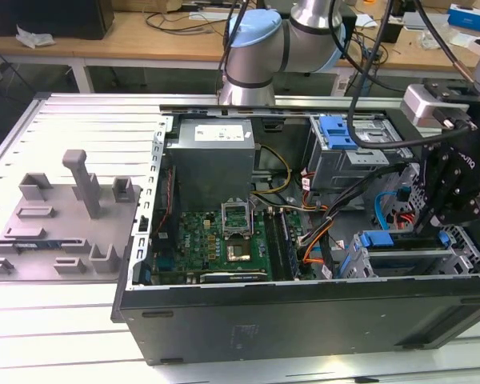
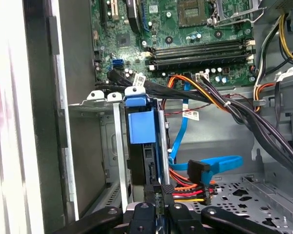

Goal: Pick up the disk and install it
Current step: 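Insert the first disk wire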

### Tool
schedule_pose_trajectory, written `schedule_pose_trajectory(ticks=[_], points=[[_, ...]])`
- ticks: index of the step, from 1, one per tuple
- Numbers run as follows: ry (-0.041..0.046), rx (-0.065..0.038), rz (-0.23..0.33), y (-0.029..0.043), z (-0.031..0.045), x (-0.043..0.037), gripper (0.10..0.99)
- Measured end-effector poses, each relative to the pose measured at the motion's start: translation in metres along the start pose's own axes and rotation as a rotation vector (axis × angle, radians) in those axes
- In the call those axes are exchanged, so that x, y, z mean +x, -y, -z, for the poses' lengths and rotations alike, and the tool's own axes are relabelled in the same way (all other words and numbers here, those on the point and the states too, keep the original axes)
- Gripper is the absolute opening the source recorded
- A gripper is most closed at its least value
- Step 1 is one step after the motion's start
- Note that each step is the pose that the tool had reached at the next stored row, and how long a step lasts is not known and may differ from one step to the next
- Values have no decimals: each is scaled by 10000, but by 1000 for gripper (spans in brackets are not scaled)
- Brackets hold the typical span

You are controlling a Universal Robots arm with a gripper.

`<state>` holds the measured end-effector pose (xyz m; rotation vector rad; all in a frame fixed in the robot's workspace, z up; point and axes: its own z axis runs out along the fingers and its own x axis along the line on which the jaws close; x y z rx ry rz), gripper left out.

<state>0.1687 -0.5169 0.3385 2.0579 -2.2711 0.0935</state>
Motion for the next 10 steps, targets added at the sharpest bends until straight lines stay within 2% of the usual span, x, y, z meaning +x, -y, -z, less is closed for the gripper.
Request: schedule_pose_trajectory(ticks=[7, 8, 9, 10], points=[[-10, 1, 36, 1, -47, -1, 165], [17, -2, 36, 0, -17, 2, 176], [-8, 3, 35, 0, 82, 11, 231], [-5, 2, 35, -1, 208, 24, 361]])
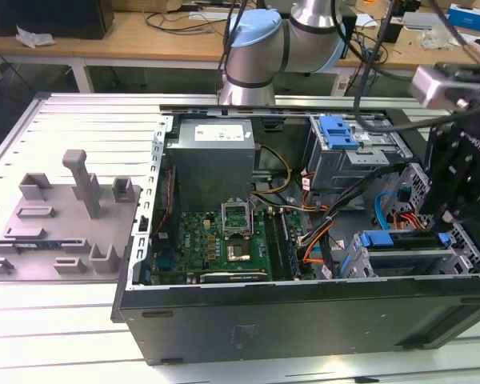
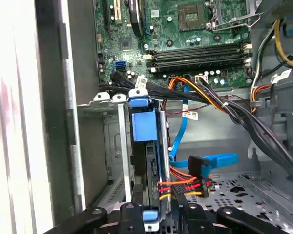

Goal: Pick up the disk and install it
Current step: 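Insert the first disk wire, then insert the second disk wire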

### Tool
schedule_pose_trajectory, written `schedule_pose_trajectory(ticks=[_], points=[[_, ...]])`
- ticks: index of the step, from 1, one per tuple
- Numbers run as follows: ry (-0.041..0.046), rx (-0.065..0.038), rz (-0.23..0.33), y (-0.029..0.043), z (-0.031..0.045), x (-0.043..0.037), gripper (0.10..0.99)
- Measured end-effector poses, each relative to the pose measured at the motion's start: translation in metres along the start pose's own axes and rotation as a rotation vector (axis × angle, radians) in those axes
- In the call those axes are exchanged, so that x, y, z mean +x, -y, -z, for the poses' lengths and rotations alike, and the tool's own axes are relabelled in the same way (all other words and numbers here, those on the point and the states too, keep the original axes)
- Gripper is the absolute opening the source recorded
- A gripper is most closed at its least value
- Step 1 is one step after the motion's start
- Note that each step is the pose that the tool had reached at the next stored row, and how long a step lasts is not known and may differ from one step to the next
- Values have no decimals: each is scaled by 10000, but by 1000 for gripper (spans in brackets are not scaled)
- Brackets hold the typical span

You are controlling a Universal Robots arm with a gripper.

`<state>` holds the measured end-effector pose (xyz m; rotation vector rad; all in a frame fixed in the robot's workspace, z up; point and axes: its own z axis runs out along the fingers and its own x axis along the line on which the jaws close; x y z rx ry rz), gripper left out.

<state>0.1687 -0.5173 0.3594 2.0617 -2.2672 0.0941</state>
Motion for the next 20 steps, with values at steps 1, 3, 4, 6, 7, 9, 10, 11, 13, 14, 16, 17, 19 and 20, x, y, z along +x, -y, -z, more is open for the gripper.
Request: schedule_pose_trajectory(ticks=[1, 3, 4, 6, 7, 9, 10, 11, 13, 14, 16, 17, 19, 20], points=[[-3, 0, 0, 0, 63, 6, 361], [-1, 1, 0, -1, 148, 13, 361], [-5, 1, 1, -1, 149, 13, 361], [-6, 2, 0, -1, 149, 13, 361], [-7, 2, 0, -1, 149, 13, 361], [-8, 2, 0, -1, 149, 13, 361], [-8, 2, 0, -1, 149, 13, 361], [-9, 2, 0, -1, 149, 13, 361], [-10, 2, 0, -1, 149, 13, 361], [-10, 2, 0, -1, 149, 13, 361], [-11, 2, 0, -1, 149, 13, 361], [-105, 10, 0, -6, 153, -40, 361], [-361, 18, -3, -15, 165, -132, 361], [-520, 10, -3, -21, 171, -200, 361]])
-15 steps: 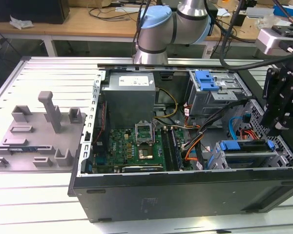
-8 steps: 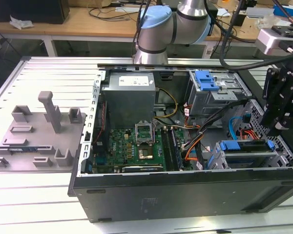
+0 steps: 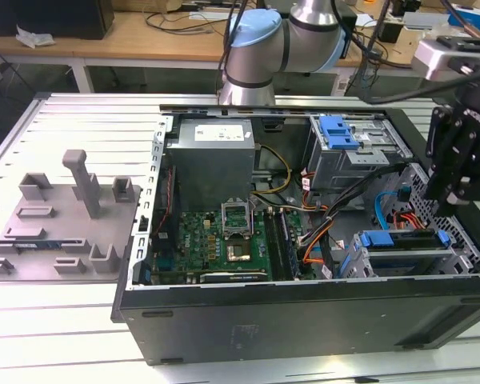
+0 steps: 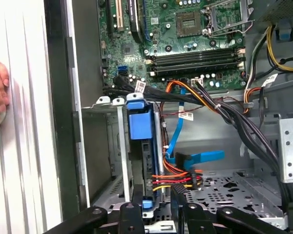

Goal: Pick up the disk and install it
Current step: 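Insert the second disk wire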

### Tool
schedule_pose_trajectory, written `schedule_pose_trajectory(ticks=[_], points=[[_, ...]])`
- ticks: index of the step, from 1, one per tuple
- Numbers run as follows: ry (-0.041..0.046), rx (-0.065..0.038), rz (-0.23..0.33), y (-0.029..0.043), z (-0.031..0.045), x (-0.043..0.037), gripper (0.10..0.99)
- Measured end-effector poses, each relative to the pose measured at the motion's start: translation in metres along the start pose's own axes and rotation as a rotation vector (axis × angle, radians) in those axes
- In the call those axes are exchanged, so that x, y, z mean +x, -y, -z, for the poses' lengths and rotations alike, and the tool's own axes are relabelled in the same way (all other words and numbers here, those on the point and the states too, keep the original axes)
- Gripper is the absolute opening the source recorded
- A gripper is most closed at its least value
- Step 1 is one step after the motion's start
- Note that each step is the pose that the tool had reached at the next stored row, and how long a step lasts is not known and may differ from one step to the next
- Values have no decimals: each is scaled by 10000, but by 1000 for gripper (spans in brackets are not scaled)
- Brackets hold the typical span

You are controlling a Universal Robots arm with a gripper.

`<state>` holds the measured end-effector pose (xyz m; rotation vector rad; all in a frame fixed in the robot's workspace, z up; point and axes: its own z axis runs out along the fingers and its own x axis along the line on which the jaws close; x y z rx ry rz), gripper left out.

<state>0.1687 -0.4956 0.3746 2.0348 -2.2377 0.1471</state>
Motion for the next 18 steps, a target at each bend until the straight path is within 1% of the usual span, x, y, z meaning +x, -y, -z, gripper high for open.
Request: schedule_pose_trajectory(ticks=[1, 4, 5, 6, 7, 8, 10, 11, 12, 13, 14, 15, 16, 17, 18], points=[[-83, -12, 1, -4, 8, -42, 361], [-426, -67, 8, -15, 24, -155, 361], [-769, -122, 15, -24, 38, -246, 361], [-995, -161, 19, -29, 46, -300, 361], [-1135, -187, 23, -32, 52, -336, 361], [-1248, -208, 26, -35, 56, -367, 361], [-1463, -216, 25, -48, 75, -503, 361], [-1629, -280, 24, -50, 70, -514, 361], [-1867, -457, 14, -50, 65, -515, 361], [-1987, -572, 7, -53, 60, -516, 361], [-2022, -578, 0, -77, 39, -517, 361], [-2056, -575, -2, -146, -5, -520, 361], [-2086, -573, -6, -177, -28, -522, 361], [-2124, -572, -19, -180, -37, -525, 361], [-2189, -591, -116, -180, -40, -532, 361]])
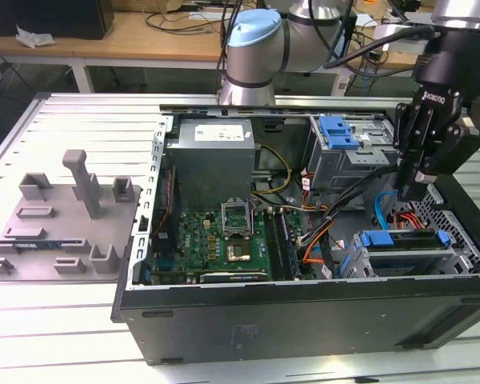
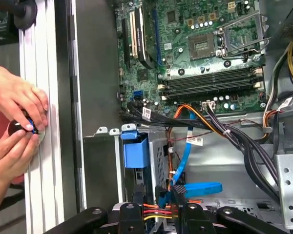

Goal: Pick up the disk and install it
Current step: 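Insert the second disk wire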

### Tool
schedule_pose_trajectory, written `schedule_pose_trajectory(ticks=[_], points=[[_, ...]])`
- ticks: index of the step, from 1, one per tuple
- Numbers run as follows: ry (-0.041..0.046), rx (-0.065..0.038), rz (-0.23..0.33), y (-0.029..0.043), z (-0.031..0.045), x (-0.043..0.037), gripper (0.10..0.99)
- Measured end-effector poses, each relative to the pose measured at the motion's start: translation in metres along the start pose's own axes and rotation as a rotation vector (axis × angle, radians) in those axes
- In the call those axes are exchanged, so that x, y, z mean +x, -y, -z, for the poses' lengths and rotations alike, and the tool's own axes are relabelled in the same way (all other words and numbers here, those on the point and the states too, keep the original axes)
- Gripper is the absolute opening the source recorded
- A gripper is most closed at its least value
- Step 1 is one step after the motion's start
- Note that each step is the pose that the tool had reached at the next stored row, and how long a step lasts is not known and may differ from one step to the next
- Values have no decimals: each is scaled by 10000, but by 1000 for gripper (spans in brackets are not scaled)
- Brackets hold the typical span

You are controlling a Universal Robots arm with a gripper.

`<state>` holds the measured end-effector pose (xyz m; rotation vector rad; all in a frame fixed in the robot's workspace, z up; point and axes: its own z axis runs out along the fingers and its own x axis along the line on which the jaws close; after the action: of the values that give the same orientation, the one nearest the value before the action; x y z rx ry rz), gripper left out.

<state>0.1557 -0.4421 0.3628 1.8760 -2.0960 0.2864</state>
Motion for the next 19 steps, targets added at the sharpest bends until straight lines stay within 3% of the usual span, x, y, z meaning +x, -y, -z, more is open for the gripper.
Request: schedule_pose_trajectory(ticks=[4, 8, 13, 19], points=[[-25, -135, -367, 3, 1, -17, 361], [-222, -106, -392, 5, -5, -41, 361], [-372, -74, -415, 12, -7, -71, 361], [-388, -71, -414, 35, -3, -102, 361]])
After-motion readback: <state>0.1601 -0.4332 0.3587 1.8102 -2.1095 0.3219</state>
